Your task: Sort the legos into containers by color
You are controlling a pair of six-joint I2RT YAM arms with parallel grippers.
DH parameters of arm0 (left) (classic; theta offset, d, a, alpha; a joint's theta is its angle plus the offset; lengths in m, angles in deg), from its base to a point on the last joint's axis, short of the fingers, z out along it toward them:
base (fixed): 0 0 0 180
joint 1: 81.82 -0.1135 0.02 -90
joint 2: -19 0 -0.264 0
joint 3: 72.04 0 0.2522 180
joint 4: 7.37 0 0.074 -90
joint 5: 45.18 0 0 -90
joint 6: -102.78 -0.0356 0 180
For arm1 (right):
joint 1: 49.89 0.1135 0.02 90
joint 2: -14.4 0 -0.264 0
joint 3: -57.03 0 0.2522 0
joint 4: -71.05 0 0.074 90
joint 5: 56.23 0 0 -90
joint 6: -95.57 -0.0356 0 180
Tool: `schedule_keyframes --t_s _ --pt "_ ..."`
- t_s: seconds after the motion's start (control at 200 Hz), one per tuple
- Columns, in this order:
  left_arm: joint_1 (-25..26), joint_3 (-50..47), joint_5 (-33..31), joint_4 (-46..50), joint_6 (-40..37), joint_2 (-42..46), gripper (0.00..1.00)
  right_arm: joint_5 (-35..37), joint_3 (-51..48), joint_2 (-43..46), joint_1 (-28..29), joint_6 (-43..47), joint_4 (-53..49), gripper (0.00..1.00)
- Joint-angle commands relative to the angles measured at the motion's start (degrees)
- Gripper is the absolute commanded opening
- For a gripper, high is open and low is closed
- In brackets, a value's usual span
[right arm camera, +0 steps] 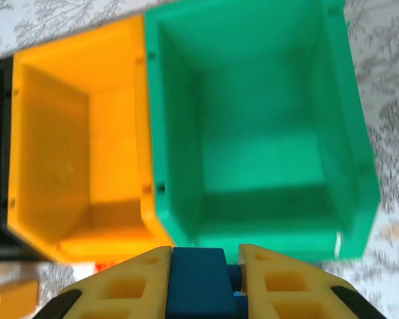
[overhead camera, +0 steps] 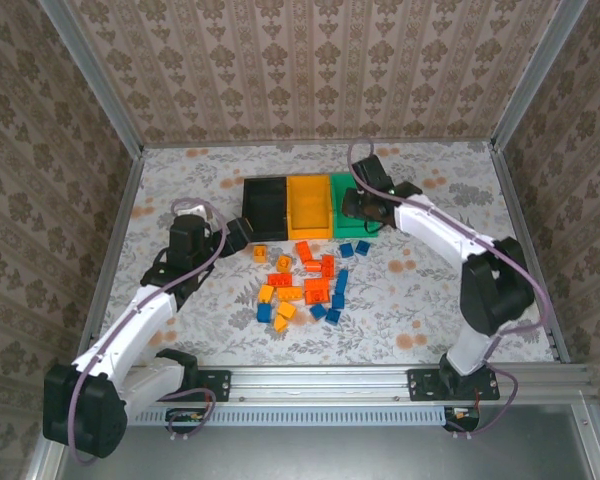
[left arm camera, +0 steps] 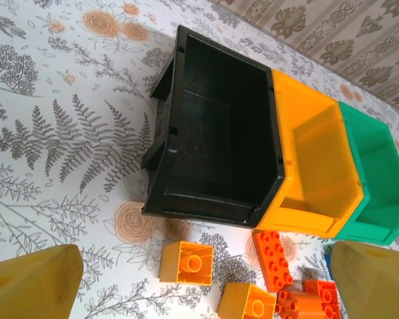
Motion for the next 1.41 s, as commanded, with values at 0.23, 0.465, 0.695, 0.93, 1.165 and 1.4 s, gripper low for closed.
schedule_keyframes --t_s 0.23,0.465,0.695,0.93,1.165,1.4 --pt "2.0 -0.7 -1.0 5.9 -4.3 -3.0 0.92 3.9 14.5 -15.5 -2.9 2.4 -5.0 0.41" --pt "9.2 3.1 -7.4 6.6 -7.6 -13.8 0.88 1.6 12.0 -10.2 -2.1 2.5 -1.6 0.66" --pt "13.8 9.4 -15.3 6.2 -10.4 -27.1 0.82 -0.2 2.3 -1.7 -1.6 1.2 2.2 0.67" --pt "14.7 12.2 -20.9 4.9 -11.5 -33.4 0.76 -0.9 -2.9 3.2 -1.5 0.7 3.9 0.67" --pt "15.1 11.3 -19.1 3.8 -10.4 -35.8 0.61 0.3 -3.9 5.4 -1.7 0.8 3.6 0.67" --pt "15.1 10.3 -18.7 2.2 -11.4 -35.4 0.43 0.7 -4.4 6.4 -1.7 0.7 3.5 0.67"
